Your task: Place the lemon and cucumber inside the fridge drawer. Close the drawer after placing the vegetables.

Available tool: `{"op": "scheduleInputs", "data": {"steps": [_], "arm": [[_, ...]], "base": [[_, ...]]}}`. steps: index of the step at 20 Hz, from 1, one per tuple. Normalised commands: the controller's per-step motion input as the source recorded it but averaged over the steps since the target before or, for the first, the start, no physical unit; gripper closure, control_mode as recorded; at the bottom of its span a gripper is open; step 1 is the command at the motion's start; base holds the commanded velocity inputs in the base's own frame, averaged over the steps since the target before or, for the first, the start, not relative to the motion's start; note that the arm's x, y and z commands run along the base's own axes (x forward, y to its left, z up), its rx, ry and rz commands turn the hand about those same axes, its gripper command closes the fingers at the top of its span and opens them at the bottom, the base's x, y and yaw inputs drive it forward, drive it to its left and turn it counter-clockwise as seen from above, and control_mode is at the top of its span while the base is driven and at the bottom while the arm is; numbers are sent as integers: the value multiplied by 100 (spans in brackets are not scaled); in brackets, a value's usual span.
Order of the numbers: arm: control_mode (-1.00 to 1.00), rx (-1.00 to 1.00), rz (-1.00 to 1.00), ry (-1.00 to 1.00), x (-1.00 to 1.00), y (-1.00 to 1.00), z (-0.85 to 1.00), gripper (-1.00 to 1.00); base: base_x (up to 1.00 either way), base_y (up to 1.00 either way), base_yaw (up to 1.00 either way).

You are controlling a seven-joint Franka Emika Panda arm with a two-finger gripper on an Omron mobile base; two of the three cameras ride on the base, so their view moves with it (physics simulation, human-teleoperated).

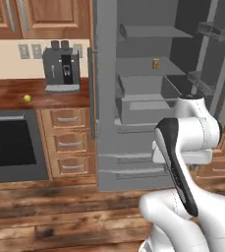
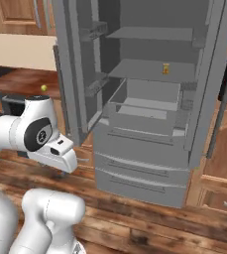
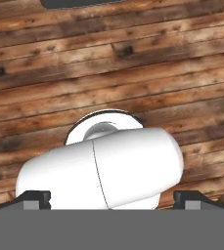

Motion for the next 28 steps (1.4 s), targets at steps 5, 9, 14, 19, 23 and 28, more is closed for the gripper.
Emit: {"op": "scheduleInputs", "data": {"steps": [5, 9, 14, 19, 23, 28], "arm": [[100, 0, 0, 0, 0, 0, 0, -100], [100, 0, 0, 0, 0, 0, 0, -100], [100, 0, 0, 0, 0, 0, 0, -100], [100, 0, 0, 0, 0, 0, 0, -100], [100, 0, 0, 0, 0, 0, 0, -100], [100, 0, 0, 0, 0, 0, 0, -100]], "base": [[-1, 100, 21], [34, 100, 0], [52, 100, -6], [67, 100, -16], [86, 92, -29], [100, 31, -17]]}}
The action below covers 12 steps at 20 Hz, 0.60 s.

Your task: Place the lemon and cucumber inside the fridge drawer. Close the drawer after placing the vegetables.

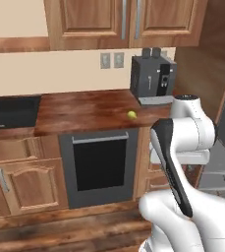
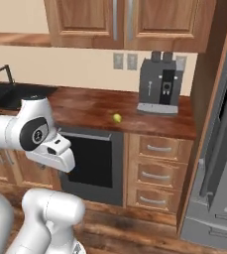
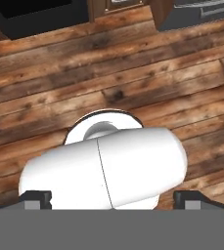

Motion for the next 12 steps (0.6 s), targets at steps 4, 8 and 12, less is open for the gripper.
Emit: {"op": "scheduleInputs", "data": {"steps": [4, 8, 12], "arm": [[100, 0, 0, 0, 0, 0, 0, -100], [100, 0, 0, 0, 0, 0, 0, -100], [100, 0, 0, 0, 0, 0, 0, -100]], "base": [[96, 0, -2], [70, 0, 0], [66, 0, 0]]}}
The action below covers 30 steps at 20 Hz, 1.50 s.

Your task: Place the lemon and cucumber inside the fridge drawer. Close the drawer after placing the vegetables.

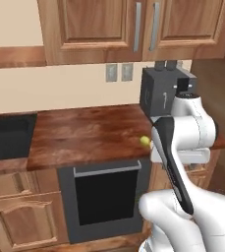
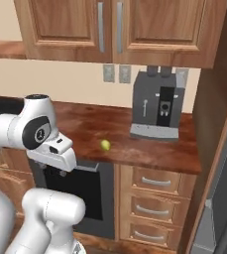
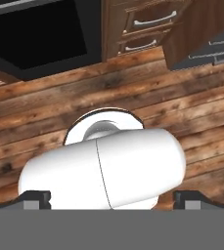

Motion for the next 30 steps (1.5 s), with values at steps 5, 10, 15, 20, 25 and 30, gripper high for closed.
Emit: {"op": "scheduleInputs", "data": {"steps": [5, 10, 15, 20, 25, 30], "arm": [[100, 0, 0, 0, 0, 0, 0, -100], [100, 0, 0, 0, 0, 0, 0, -100], [-100, 3, 7, 0, 27, -27, -6, -100], [-100, 1, 24, 3, 71, -50, -49, -100], [-100, 0, 24, 2, 40, -4, -69, -100], [-100, 1, 12, 4, 43, 3, -46, -100]], "base": [[74, -4, 0], [68, -13, 0], [38, -24, 3], [0, 0, 0], [0, 0, 0], [0, 0, 0]]}}
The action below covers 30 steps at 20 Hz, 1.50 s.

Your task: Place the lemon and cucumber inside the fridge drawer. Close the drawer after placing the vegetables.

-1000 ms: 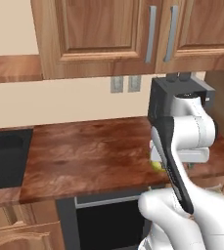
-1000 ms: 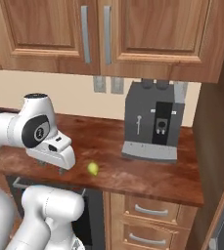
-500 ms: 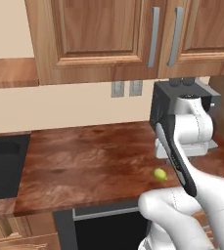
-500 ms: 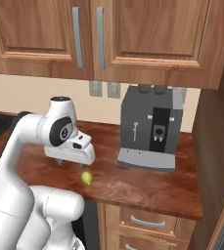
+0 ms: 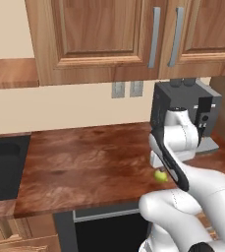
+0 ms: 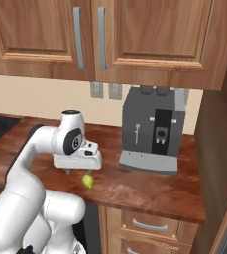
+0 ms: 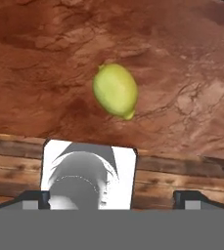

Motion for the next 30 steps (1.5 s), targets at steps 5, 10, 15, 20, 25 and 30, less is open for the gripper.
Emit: {"op": "scheduleInputs", "data": {"steps": [5, 10, 15, 20, 25, 30], "arm": [[-100, 6, 15, 0, 41, 0, -45, -100], [-100, 1, 14, 0, 45, -2, -58, -100], [-100, 0, 9, 0, 37, -13, -54, -100], [-100, 0, 8, 1, 22, -10, -48, -100], [-100, 0, 4, 0, -5, 0, -39, -100], [-100, 0, 0, 0, -32, 0, -50, 100]], "base": [[0, 0, 0], [0, 0, 0], [0, 0, 0], [0, 0, 0], [0, 0, 0], [0, 0, 0]]}}
